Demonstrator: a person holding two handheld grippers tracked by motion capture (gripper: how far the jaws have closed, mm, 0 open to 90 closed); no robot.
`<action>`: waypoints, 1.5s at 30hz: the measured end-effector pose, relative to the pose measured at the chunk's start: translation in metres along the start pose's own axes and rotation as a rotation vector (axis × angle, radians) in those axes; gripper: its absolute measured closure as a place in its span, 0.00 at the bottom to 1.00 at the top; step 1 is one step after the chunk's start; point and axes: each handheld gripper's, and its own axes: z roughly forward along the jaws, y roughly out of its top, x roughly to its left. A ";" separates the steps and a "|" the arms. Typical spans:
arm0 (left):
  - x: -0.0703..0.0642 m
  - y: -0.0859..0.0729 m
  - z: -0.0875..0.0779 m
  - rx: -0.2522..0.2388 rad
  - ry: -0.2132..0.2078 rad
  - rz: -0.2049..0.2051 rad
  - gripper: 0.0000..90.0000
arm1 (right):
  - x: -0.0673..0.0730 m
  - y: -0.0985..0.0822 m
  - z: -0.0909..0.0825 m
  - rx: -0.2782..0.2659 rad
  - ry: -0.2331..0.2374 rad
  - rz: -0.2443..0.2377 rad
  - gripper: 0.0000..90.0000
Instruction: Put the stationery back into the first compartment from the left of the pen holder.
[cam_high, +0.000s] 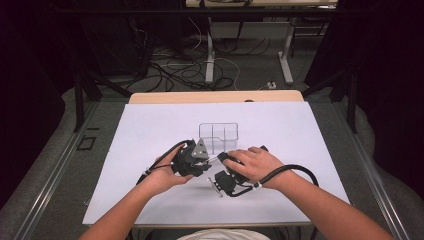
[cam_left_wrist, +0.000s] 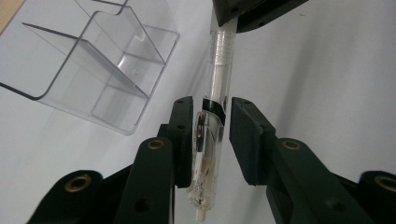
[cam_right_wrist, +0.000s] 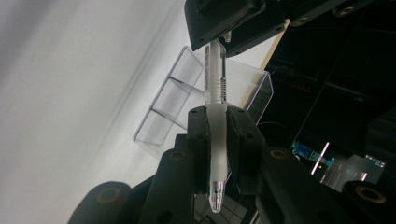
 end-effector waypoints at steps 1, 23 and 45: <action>0.000 0.000 0.000 0.004 -0.001 0.001 0.81 | 0.000 0.000 0.000 -0.001 -0.001 -0.001 0.90; 0.006 0.000 -0.002 0.016 -0.011 -0.033 0.87 | 0.000 0.002 0.000 -0.012 -0.049 -0.014 0.84; 0.032 0.006 -0.026 -0.129 0.038 -0.206 0.87 | 0.008 -0.016 -0.005 -0.013 -0.105 0.114 0.55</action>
